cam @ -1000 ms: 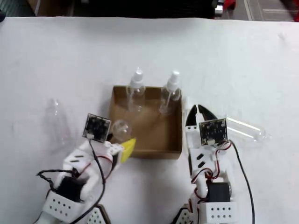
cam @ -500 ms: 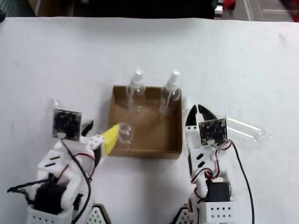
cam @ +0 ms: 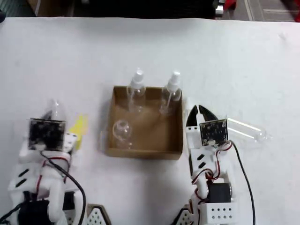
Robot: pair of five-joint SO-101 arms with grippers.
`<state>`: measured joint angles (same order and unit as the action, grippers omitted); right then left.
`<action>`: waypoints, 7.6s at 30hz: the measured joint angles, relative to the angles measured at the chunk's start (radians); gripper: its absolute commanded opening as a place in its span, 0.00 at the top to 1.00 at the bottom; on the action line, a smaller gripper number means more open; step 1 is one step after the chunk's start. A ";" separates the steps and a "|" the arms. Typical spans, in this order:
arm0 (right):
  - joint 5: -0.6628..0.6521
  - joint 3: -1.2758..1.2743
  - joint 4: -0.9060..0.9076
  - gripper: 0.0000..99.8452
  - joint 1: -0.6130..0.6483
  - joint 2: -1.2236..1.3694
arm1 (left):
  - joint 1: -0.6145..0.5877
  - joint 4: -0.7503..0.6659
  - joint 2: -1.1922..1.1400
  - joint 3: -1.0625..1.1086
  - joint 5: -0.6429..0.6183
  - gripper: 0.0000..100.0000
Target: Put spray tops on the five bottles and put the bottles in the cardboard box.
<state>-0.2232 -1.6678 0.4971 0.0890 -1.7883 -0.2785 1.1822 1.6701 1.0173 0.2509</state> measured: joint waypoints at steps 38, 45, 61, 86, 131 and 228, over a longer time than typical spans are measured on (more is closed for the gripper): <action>0.000 0.000 0.000 0.98 0.000 0.000 | -0.295 0.404 -0.756 -0.431 0.153 0.90; 0.000 0.000 0.000 0.98 0.000 0.000 | -0.293 0.519 -0.755 -0.482 0.153 0.90; 0.000 0.000 0.000 0.98 0.000 0.000 | -0.293 0.569 -0.698 -0.482 0.153 0.90; 0.000 0.000 0.000 0.98 0.000 0.000 | -0.054 0.540 -0.802 -0.451 0.150 0.81; 0.000 0.000 0.000 0.98 0.000 0.000 | 0.040 0.043 -1.390 -0.103 0.149 0.81; 0.000 0.000 0.009 0.98 0.020 0.000 | -0.574 0.121 -1.780 -0.615 -0.836 0.81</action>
<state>-0.2232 -1.6678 0.5063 0.1089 -1.7883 -0.8523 1.3034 -0.1097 0.4020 -0.5854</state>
